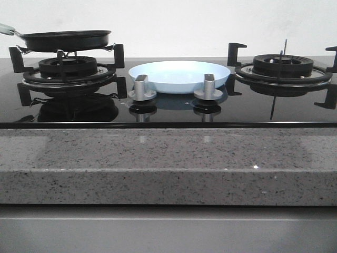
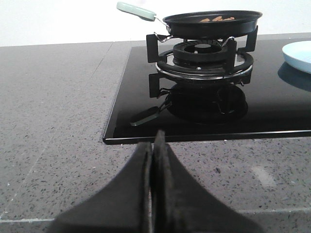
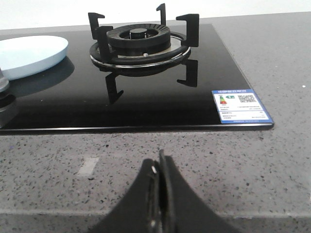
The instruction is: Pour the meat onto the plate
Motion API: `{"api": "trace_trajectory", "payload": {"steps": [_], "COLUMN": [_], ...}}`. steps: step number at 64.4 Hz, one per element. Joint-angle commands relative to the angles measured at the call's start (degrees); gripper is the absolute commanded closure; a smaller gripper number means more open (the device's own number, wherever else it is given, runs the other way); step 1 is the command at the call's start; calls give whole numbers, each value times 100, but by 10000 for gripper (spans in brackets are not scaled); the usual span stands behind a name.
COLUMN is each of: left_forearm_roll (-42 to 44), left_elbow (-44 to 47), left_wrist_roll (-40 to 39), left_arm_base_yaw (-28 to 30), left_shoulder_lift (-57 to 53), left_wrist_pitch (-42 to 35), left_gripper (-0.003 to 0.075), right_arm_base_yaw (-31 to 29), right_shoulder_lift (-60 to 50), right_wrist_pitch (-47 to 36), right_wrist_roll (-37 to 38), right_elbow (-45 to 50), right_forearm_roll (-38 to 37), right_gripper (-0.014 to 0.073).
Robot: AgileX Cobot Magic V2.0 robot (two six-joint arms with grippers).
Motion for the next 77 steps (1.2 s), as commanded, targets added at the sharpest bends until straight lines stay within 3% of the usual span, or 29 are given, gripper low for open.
{"api": "trace_trajectory", "payload": {"steps": [1, 33, 42, 55, 62, 77], "left_forearm_roll": [-57, -68, -601, -431, -312, -190], "left_elbow": [30, 30, -102, -1209, -1996, -3216], "left_wrist_roll": [-46, -46, -46, -46, -46, -46], "left_arm_base_yaw": [-38, -38, -38, -38, -38, -38], "left_shoulder_lift": [-92, -92, -92, 277, 972, 2753], "left_wrist_pitch": [-498, -708, -769, -294, 91, 71], "left_gripper": [741, 741, 741, 741, 741, 741], "right_arm_base_yaw": [-46, -46, -46, -46, -46, -46], "right_shoulder_lift": [-94, -94, -94, 79, 555, 2081], "right_wrist_pitch": [-425, -426, -537, -88, 87, 191], "right_wrist_roll": [-20, -20, -20, -20, -25, -25], "right_elbow": [-21, -21, -106, -1056, -1750, -3100], "right_forearm_roll": [-62, -50, -50, -61, -61, -61], "right_gripper": [654, 654, 654, 654, 654, 654]}}
